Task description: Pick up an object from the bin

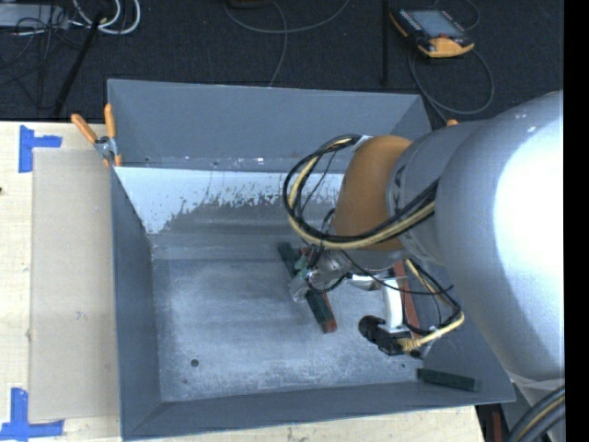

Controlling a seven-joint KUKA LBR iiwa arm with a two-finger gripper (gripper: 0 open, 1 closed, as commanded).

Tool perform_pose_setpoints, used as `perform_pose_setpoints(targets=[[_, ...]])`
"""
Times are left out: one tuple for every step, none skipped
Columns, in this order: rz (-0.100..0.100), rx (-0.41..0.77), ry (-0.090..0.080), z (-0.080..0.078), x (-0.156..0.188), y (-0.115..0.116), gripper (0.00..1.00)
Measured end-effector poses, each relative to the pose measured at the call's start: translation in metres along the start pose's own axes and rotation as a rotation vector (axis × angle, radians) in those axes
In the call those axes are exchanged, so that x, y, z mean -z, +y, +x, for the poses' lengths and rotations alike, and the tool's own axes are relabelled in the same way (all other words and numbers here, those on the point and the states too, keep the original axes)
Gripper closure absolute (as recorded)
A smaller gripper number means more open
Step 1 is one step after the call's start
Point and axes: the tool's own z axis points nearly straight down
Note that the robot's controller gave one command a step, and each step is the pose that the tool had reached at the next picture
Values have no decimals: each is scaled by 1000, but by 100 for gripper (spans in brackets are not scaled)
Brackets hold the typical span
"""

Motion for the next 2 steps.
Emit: perform_pose_setpoints(targets=[[-1, 5, 0, -1, 54, 1, 100], [2, 11, 0, -2, 73, 1, 100]])
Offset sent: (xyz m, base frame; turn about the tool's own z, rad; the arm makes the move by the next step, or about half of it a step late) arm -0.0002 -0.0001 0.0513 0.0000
